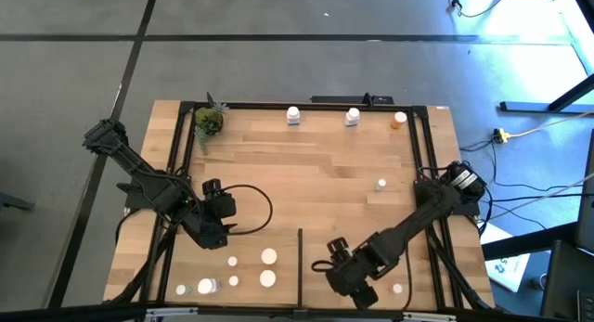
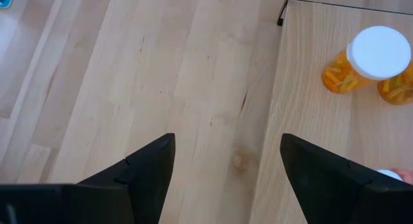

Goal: Pick and place medicine bottles onto shelf by color
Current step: Put the bottom green pill bottle on the shelf aligned with the other green pill bottle

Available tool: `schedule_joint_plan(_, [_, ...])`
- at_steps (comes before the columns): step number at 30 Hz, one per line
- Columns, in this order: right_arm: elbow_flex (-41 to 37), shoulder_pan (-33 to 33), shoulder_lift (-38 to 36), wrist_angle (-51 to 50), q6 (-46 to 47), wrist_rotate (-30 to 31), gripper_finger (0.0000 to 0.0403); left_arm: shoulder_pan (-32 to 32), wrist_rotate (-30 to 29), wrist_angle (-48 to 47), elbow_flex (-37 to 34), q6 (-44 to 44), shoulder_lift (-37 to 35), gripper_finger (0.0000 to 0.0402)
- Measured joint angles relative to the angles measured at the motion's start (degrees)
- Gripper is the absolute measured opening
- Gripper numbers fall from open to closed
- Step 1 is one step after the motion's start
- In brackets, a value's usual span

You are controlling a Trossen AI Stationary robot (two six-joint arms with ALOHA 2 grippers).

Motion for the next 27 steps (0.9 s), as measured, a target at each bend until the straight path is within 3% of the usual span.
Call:
schedule_joint_plan(3, [0.0, 0.8, 0.6, -0.4, -1.8, 3.1, 0.0244, 0.0, 0.0, 0.0, 0.0, 0.0, 0.0, 0.0273])
schedule_joint_plan(27, [0.0, 0.8, 7.7, 1.3, -9.0, 2.4, 0.0243, 0.0, 0.0, 0.2, 0.0, 0.0, 0.0, 0.0273])
